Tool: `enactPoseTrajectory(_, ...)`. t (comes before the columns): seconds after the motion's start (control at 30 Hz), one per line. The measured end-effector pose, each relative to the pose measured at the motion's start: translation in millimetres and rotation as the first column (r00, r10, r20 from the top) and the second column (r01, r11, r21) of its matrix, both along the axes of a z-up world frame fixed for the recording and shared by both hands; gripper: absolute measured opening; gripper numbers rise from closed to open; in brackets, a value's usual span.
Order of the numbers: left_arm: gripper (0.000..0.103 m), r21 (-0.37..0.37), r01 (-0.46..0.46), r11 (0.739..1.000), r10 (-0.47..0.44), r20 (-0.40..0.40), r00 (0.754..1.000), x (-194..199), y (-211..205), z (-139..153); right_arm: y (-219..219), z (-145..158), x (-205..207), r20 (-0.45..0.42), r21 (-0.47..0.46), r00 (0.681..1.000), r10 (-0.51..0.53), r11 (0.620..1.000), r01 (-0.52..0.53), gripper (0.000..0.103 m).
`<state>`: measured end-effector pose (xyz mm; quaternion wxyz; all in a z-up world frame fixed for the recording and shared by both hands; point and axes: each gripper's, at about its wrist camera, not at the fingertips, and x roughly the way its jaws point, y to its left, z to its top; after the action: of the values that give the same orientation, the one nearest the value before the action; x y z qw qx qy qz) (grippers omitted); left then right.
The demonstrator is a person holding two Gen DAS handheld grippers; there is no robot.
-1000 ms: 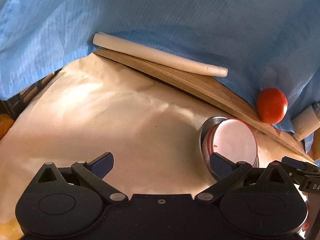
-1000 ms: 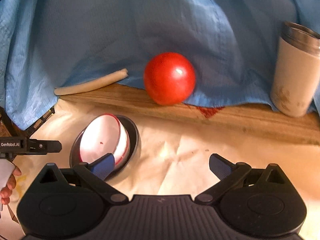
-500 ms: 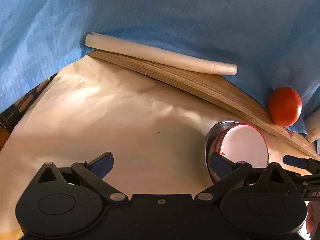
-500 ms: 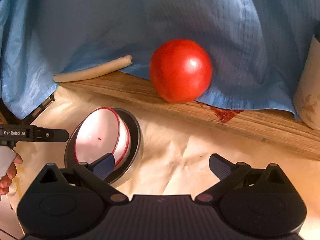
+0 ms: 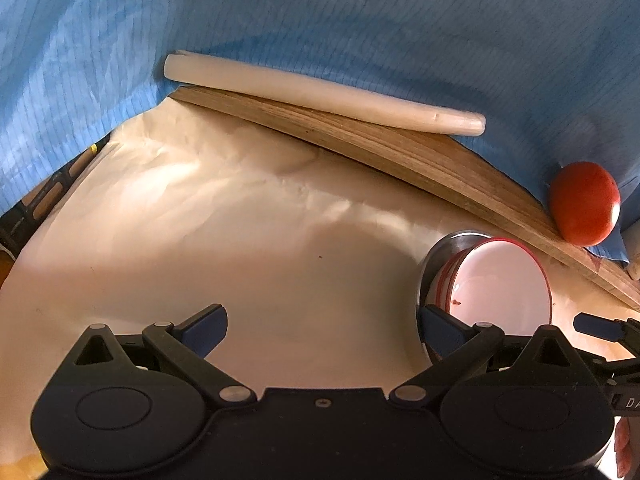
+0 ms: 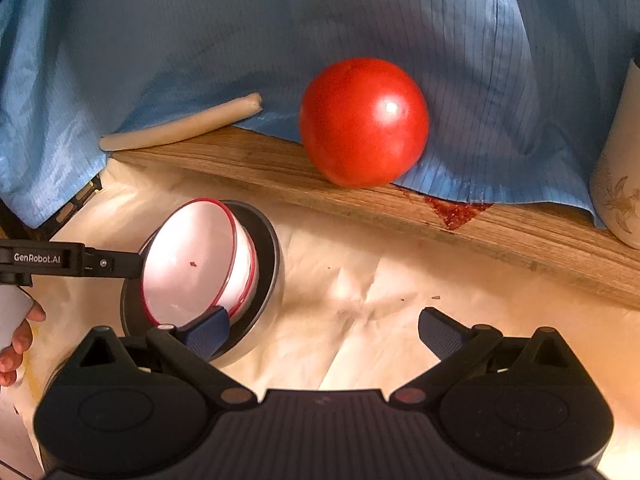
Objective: Organize plates and bowls
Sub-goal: 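Move both grippers to the rim of the steel mixing bowl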
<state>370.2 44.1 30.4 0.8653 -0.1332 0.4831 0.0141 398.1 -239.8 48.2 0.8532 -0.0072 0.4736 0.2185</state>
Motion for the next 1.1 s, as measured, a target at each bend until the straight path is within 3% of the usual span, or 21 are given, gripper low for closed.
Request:
enactPoseTrajectory(0.4,0.102,0.015,0.008,1.0,-0.008,-0.021,1.0,5.8,-1.9,-6.7,3.0,-9.7,6.3,-0.028,-0.006,0.999,-0.038,0.999,0.038,0.103)
enactPoseTrajectory(0.87,0.102,0.045,0.034,0.998,-0.033,-0.034,0.999,8.1,-10.4,-12.6,8.7,-12.1,2.6,-0.003,-0.036,0.997,-0.075,0.997,0.074,0.102)
enactPoseTrajectory(1.1,0.098,0.032,0.034,0.999,-0.033,-0.027,0.999,7.3,-9.1,-12.7,7.2,-11.6,-0.6,-0.017,0.02,0.998,-0.062,0.998,0.062,0.084)
